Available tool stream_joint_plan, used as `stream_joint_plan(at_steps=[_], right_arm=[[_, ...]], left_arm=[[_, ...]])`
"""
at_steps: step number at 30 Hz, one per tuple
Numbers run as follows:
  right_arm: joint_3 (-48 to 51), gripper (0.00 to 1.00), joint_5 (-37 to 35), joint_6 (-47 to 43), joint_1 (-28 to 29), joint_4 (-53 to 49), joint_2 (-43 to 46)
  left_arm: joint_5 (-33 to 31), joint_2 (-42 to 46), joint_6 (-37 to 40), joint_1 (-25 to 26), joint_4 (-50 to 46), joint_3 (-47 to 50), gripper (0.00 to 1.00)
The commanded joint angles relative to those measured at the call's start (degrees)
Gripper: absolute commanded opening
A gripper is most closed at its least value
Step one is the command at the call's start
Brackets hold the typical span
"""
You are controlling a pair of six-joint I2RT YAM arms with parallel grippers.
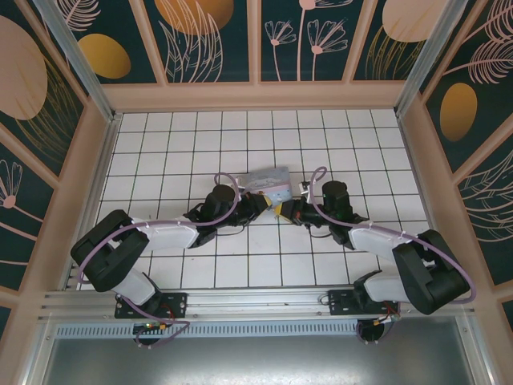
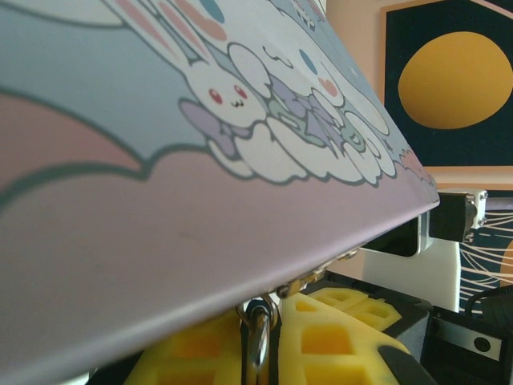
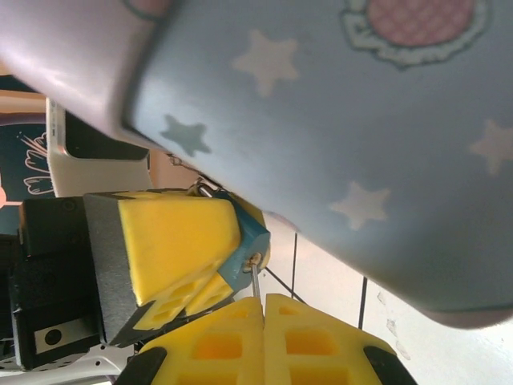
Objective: Unlock the padlock with the key
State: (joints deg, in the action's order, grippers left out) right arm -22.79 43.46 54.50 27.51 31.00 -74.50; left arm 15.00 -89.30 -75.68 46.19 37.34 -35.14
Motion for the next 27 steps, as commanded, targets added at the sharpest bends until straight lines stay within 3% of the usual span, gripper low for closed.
stream_joint_plan(at_steps=[1, 12, 27], right_arm=[[-2.0, 0.0, -0.1, 0.1, 0.4, 1.9, -0.5], [-2.4, 0.0, -0.3, 0.3, 0.5, 3.2, -1.9], [-2.2, 0.0, 2.7, 0.7, -0.9, 14.9, -4.9]], left_arm=[[0.5, 0.8, 1.4, 0.3, 4.0, -0.7, 0.0], [1.1, 1.1, 0.1, 0.3, 5.3, -0.2, 0.0], [4.2, 0.7, -6.8, 0.3, 12.9, 0.5, 0.0]])
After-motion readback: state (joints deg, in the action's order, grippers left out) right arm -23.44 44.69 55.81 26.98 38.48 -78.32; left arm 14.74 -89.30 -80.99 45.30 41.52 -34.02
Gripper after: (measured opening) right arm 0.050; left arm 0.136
